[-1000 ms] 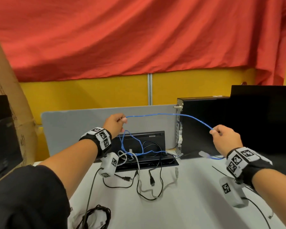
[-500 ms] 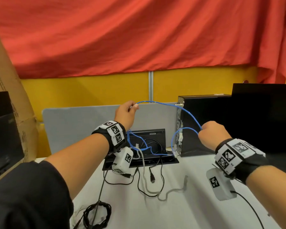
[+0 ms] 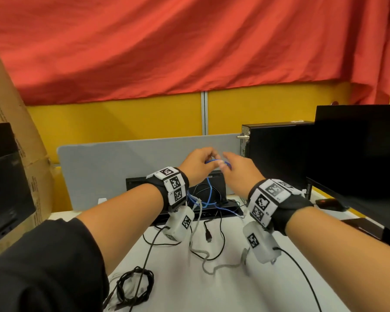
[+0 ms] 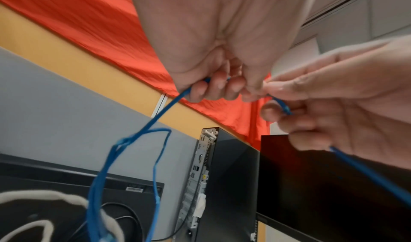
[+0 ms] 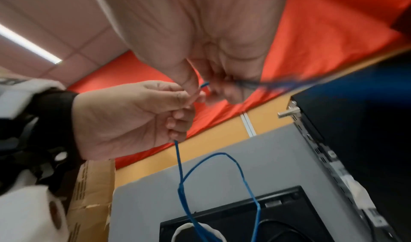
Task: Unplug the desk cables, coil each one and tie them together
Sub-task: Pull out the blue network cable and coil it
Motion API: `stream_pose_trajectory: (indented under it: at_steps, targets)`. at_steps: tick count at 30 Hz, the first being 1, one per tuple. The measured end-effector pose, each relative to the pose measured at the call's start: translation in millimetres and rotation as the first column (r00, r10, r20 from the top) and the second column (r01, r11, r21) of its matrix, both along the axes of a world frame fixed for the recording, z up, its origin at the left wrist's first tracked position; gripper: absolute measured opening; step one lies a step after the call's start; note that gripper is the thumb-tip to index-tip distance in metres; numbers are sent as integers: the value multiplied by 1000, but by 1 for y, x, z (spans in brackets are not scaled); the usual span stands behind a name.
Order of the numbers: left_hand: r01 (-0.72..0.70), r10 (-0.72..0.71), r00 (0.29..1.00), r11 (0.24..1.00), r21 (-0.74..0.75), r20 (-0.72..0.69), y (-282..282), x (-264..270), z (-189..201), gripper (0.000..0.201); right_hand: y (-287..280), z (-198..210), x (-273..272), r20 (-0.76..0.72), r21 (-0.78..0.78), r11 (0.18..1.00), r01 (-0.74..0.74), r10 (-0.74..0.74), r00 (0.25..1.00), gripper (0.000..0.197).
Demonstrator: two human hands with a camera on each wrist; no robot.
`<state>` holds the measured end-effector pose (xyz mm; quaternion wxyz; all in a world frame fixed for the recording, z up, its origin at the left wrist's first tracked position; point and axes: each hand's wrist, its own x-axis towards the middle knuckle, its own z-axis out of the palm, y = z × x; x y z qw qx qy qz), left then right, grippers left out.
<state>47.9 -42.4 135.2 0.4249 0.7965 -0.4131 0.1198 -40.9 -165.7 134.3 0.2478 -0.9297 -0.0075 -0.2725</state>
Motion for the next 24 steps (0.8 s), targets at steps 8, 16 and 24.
stream_pose_trajectory:
  at_steps: [8, 16, 24]
  targets:
    - [-138, 153, 983, 980, 142, -105, 50, 28, -17, 24, -58, 2, 0, 245, 229, 960, 163, -219, 944, 26]
    - [-210, 217, 976, 914, 348, 17, 55, 41, -14, 23, -78, -1, 7, 380, 364, 894, 259, -397, 836, 26]
    - [-532, 355, 819, 764, 366, 450, 62, 57, -13, 18, -83, -2, 6, 462, 431, 872, 233, -435, 773, 23]
